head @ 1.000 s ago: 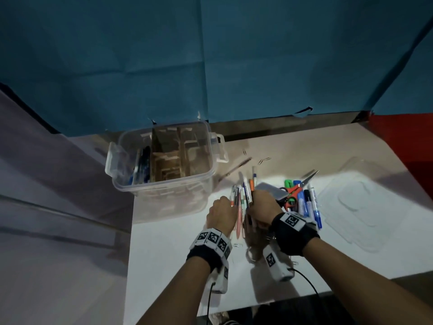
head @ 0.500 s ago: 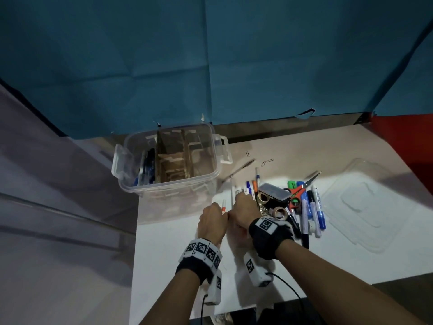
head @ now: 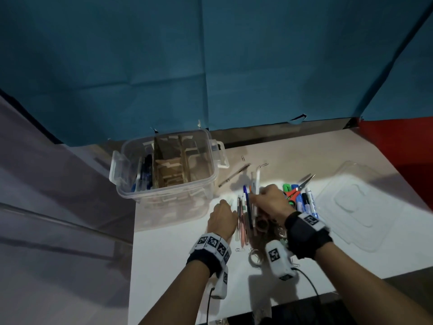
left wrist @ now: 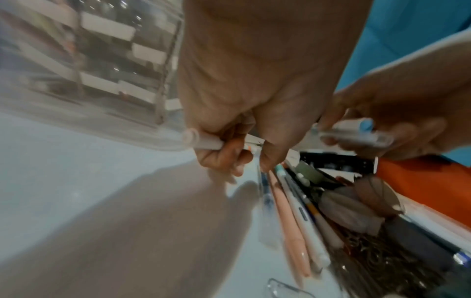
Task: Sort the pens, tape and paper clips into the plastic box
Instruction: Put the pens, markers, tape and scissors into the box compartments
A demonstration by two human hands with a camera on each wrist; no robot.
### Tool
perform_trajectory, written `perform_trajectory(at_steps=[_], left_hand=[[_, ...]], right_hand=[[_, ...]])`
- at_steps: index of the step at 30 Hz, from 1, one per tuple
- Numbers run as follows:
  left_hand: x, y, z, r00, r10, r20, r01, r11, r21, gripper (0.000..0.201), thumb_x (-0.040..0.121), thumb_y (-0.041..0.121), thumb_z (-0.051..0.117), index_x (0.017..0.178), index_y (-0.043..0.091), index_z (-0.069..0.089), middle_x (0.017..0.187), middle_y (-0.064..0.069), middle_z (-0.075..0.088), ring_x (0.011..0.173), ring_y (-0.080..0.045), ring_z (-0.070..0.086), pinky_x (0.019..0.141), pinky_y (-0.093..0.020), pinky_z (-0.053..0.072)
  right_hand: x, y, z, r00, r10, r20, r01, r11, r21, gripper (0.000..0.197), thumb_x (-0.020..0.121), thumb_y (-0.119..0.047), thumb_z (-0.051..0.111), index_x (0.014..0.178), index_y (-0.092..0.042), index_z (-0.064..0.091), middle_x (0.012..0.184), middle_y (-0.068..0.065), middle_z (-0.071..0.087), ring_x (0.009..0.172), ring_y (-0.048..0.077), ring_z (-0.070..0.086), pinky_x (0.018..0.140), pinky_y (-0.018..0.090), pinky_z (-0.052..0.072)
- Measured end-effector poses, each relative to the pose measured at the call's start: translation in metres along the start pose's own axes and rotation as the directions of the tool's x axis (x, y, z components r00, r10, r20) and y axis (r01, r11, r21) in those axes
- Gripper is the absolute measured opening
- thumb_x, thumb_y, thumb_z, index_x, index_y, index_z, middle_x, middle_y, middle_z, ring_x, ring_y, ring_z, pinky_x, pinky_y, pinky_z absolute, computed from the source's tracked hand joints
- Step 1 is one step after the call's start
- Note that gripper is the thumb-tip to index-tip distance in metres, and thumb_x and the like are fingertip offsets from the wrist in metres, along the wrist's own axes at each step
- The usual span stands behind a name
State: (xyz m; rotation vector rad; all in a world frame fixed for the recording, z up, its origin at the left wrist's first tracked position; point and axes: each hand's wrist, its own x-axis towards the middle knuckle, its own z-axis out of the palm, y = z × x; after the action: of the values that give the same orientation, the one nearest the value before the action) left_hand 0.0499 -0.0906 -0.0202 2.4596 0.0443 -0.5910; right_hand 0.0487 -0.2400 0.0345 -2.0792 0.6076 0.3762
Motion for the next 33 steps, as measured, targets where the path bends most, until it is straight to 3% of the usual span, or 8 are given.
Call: perform_trajectory(at_steps=[4, 10, 16, 21, 23, 27, 30, 33], left_hand=[[0.003, 0.019, 0.010, 1.000, -0.007, -0.015, 0.008, 0.998, 0.060, 0.021, 0.095, 0.019, 0.049, 0.111, 0.006, 0.052, 0.117, -0.013, 0.056, 0.104, -0.035, 0.059, 0.087, -0.044, 0.047], [-0.008, 0.024, -0.014, 0.999, 0.029, 0.039, -0.033, 0.996, 0.085, 0.017, 0.094, 0.020, 0.048, 0.104, 0.006, 0.051, 0.115, -0.012, 0.057, 0.104, -0.033, 0.057, 0.081, -0.039, 0.045], [-0.045, 0.037, -0.132, 0.978, 0.196, -0.073, -0.204, 0.970, -0.130, 0.018, 0.104, 0.031, 0.044, 0.101, 0.016, 0.053, 0.088, -0.005, 0.066, 0.074, -0.018, 0.062, 0.061, -0.031, 0.045], [-0.045, 0.000, -0.232, 0.951, 0.130, -0.279, -0.184, 0.966, -0.179, 0.016, 0.101, 0.024, 0.053, 0.087, 0.020, 0.058, 0.073, 0.001, 0.062, 0.068, -0.019, 0.060, 0.061, -0.031, 0.045], [-0.030, -0.022, -0.259, 0.948, 0.048, -0.316, -0.092, 0.988, -0.126, 0.017, 0.099, 0.020, 0.053, 0.095, 0.010, 0.066, 0.084, -0.010, 0.069, 0.084, -0.030, 0.067, 0.064, -0.030, 0.046], [-0.004, -0.052, -0.279, 0.952, -0.079, -0.296, 0.066, 0.996, -0.053, 0.031, 0.096, 0.013, 0.049, 0.121, 0.005, 0.065, 0.125, -0.022, 0.065, 0.115, -0.037, 0.061, 0.093, -0.037, 0.047], [0.002, -0.054, -0.275, 0.954, -0.091, -0.285, 0.105, 0.994, 0.034, 0.031, 0.099, 0.011, 0.045, 0.122, 0.002, 0.064, 0.131, -0.022, 0.061, 0.121, -0.037, 0.056, 0.100, -0.037, 0.044], [0.005, -0.055, -0.276, 0.938, -0.073, -0.340, 0.071, 0.997, -0.017, 0.038, 0.092, -0.001, 0.044, 0.126, 0.001, 0.062, 0.136, -0.021, 0.057, 0.125, -0.038, 0.051, 0.108, -0.042, 0.042]], right_hand=[[-0.007, -0.002, -0.036, 0.999, -0.022, -0.037, 0.025, 0.997, 0.073, 0.031, 0.086, -0.023, 0.071, 0.064, -0.007, 0.056, 0.048, 0.003, 0.055, 0.036, 0.016, 0.048, 0.041, 0.023, 0.038], [-0.017, -0.023, -0.049, 0.996, -0.087, -0.004, 0.087, 0.992, 0.093, 0.025, 0.089, -0.019, 0.066, 0.075, 0.000, 0.059, 0.054, 0.007, 0.055, 0.041, 0.018, 0.049, 0.040, 0.024, 0.038], [-0.019, -0.093, -0.031, 0.964, -0.256, 0.066, 0.242, 0.956, 0.165, 0.024, 0.095, -0.015, 0.059, 0.088, 0.008, 0.062, 0.063, 0.012, 0.057, 0.050, 0.019, 0.058, 0.049, 0.030, 0.050], [-0.032, -0.165, 0.029, 0.892, -0.385, 0.236, 0.372, 0.923, 0.100, 0.021, 0.097, -0.017, 0.058, 0.095, 0.003, 0.064, 0.065, 0.014, 0.065, 0.045, 0.017, 0.061, 0.045, 0.024, 0.050], [-0.038, -0.193, 0.054, 0.865, -0.419, 0.276, 0.421, 0.905, 0.056, 0.019, 0.096, -0.017, 0.058, 0.092, 0.001, 0.064, 0.064, 0.012, 0.065, 0.039, 0.010, 0.058, 0.039, 0.018, 0.044], [-0.033, -0.232, 0.096, 0.842, -0.406, 0.356, 0.411, 0.909, 0.066, 0.014, 0.096, -0.015, 0.056, 0.090, -0.003, 0.061, 0.061, 0.009, 0.064, 0.040, 0.015, 0.061, 0.038, 0.023, 0.050], [-0.024, -0.237, 0.113, 0.857, -0.335, 0.392, 0.364, 0.931, 0.000, 0.017, 0.097, -0.015, 0.054, 0.101, -0.001, 0.063, 0.066, 0.011, 0.064, 0.049, 0.020, 0.062, 0.049, 0.031, 0.058], [-0.017, -0.233, 0.116, 0.863, -0.330, 0.383, 0.360, 0.933, -0.008, 0.021, 0.096, -0.015, 0.057, 0.102, 0.003, 0.065, 0.066, 0.012, 0.065, 0.046, 0.018, 0.062, 0.047, 0.028, 0.057]])
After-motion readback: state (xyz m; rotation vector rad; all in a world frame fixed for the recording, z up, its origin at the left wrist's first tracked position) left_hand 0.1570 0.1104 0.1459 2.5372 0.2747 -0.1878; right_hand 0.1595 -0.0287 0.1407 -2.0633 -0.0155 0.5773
